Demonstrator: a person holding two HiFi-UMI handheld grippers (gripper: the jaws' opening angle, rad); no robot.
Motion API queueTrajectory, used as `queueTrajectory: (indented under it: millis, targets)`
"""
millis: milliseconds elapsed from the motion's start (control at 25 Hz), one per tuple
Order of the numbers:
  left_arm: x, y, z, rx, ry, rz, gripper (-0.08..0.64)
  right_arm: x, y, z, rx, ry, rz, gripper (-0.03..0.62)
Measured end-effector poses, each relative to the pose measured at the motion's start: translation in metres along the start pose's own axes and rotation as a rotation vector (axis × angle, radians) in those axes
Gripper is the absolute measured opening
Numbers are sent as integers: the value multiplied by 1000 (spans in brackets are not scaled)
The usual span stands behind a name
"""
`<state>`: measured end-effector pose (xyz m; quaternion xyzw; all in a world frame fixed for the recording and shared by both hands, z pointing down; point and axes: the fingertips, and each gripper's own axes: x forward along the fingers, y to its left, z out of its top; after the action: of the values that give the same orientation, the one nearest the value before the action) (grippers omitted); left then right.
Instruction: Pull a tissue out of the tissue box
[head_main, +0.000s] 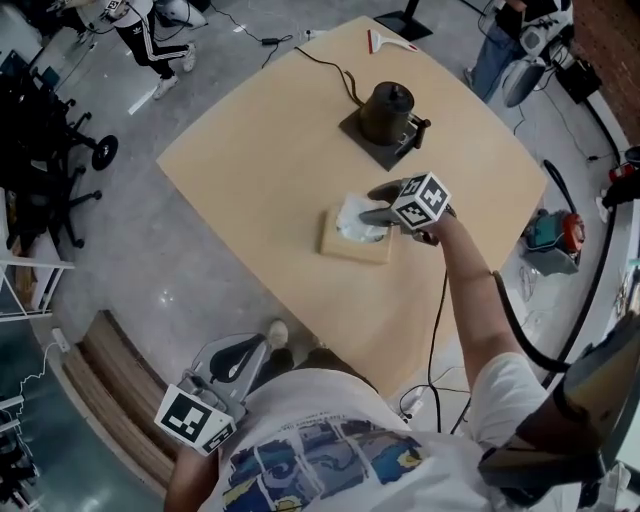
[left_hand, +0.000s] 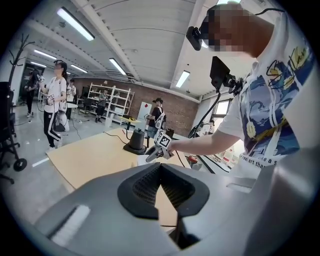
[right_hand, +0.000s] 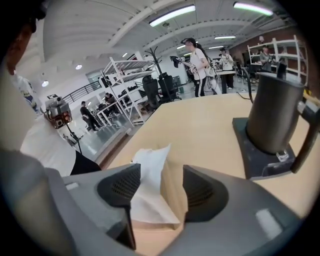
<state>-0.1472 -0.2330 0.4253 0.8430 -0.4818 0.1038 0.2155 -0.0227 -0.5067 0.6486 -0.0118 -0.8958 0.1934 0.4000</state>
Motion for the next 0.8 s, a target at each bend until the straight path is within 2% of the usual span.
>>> queueTrajectory:
  millis: [120, 200, 320, 680, 800]
  targets:
    - [1, -1, -5, -5, 9, 6, 6, 2, 7, -4, 10, 3, 43, 255]
    - [3, -1, -5, -4, 14, 5, 6, 2, 9, -3, 2, -2, 41, 234]
    - [5, -1, -4, 3, 16, -1, 6, -1, 13, -1, -34, -14, 20, 190]
    - [9, -7, 0, 24, 26, -22, 6, -15, 26, 9, -92, -74, -60, 3]
    - [9, -10, 0, 34, 28, -26, 6, -17, 30, 8, -109, -70, -87, 3]
